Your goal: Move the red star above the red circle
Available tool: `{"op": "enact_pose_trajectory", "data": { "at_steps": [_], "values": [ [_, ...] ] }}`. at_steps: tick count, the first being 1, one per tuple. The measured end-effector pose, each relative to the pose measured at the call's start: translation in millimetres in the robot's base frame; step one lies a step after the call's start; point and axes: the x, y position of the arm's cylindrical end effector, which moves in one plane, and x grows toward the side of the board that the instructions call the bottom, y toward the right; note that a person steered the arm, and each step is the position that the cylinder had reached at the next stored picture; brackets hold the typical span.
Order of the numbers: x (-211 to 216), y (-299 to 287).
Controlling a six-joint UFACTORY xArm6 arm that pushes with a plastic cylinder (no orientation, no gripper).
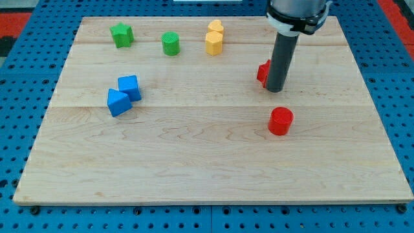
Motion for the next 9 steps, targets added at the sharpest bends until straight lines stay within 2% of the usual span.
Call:
{"op": "enact_pose_trajectory", "data": {
  "at_steps": [2,5,6,8,9],
  "values": [
    [-0.6,-42.5],
    [-1.4,-22.1],
    [-11.3,-19.7],
    [-68.8,-12.3],
    [-79.7,-12.3]
  ]
}}
